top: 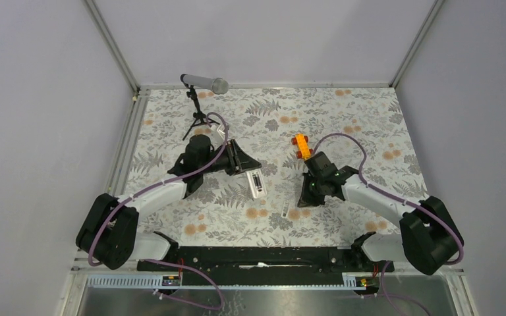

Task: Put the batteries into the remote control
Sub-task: Adjust the battery cover at the center of the board.

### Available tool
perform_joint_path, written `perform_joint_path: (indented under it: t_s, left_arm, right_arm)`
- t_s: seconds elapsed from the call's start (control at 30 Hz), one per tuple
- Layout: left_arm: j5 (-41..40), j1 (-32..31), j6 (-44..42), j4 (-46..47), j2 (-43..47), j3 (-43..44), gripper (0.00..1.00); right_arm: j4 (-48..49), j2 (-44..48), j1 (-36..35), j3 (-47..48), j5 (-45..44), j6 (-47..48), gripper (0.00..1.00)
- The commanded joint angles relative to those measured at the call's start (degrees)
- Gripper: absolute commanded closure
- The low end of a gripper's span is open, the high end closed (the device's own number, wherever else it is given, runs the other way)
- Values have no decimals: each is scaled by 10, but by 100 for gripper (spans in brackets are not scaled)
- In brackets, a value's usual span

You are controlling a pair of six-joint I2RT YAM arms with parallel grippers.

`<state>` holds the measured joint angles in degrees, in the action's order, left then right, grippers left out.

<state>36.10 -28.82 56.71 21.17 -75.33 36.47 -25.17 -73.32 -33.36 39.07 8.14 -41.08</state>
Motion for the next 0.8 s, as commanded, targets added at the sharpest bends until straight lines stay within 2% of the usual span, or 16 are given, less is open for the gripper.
perform_joint_path:
  t_s: [0.0,0.5,0.6,0.77]
  left_arm:
    - [-9,10,-14,9,17,-1,100]
    - [-23,54,-35,-34,60,-3,100]
    - [-15,65,-36,-38,60,1,100]
    - [-14,84,-38,-50,67,6,100]
  right_arm:
    - [-17,-12,-11,4,-23,6,92]
    - [20,-144,-53,52,79,36,92]
    - [58,-176,-58,61,104,27,93]
    - [188,-221,-62,74,159,-8,93]
